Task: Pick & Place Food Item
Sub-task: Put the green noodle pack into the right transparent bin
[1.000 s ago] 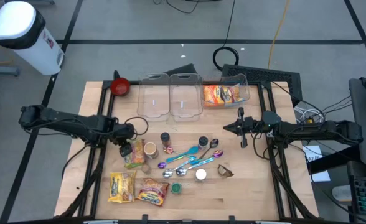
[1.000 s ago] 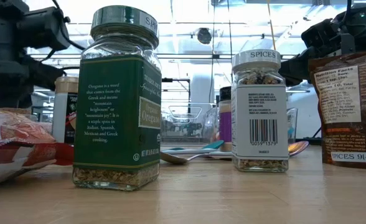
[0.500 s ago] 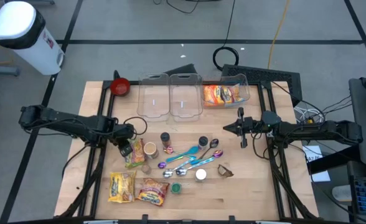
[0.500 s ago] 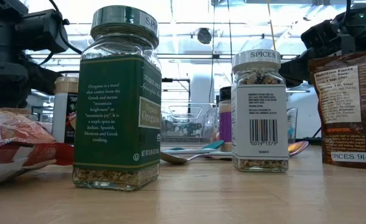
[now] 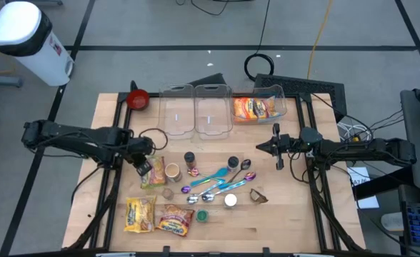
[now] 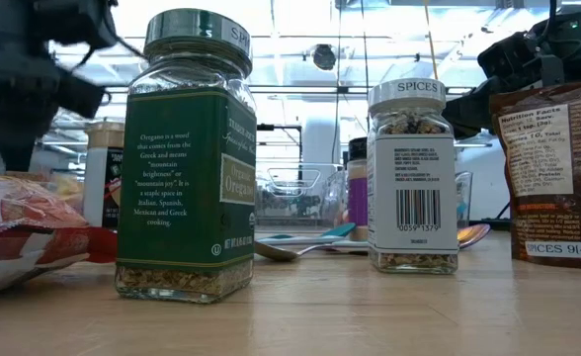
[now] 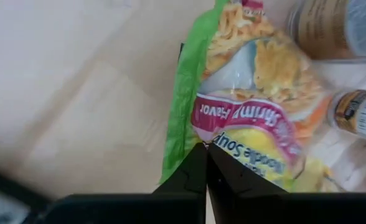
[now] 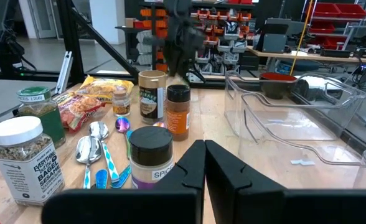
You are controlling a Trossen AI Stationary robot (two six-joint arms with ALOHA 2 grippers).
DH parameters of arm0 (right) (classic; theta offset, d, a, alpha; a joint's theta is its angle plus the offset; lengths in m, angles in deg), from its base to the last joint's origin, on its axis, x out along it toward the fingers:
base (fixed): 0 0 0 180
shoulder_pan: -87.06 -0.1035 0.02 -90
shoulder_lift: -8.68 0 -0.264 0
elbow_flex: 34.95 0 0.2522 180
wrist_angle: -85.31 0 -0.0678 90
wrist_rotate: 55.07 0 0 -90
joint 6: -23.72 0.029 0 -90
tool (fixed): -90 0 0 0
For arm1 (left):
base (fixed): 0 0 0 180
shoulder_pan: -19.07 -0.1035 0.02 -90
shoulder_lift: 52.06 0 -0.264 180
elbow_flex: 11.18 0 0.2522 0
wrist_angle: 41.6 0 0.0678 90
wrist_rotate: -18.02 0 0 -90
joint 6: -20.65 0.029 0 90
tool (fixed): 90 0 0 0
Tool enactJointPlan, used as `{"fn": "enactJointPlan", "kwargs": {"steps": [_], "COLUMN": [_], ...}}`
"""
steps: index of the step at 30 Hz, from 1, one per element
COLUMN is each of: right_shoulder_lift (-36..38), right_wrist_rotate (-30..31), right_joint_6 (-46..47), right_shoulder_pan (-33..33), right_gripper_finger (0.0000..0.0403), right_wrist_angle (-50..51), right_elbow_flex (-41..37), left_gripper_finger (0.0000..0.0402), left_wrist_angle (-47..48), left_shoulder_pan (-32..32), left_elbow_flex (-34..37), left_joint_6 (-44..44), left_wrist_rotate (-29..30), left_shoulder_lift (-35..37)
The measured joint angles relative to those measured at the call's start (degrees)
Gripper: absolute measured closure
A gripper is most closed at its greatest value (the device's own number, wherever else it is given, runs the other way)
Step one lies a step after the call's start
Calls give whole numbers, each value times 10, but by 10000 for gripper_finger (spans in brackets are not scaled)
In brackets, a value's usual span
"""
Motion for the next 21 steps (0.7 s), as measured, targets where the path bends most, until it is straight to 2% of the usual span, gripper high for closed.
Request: {"fn": "enactJointPlan", "kwargs": {"steps": [6,9,15,21], "right_shoulder_lift": [0,0,0,0], "right_wrist_rotate": [0,0,0,0], "right_joint_6": [0,0,0,1], "right_shoulder_pan": [0,0,0,0], "right_gripper_finger": [403,403,403,403], "right_wrist_angle": [0,0,0,0], "right_elbow_flex": [0,0,0,0], "left_gripper_finger": [399,399,400,400], "left_wrist_angle": [169,224,238,223], "left_shoulder_pan": [0,0,0,0], "left_elbow_flex": [-127,-188,-301,-408], "left_joint_6": [-26,-43,-36,31], "left_wrist_rotate": [65,102,178,297], "left_shoulder_lift": [0,0,-1,-31]}}
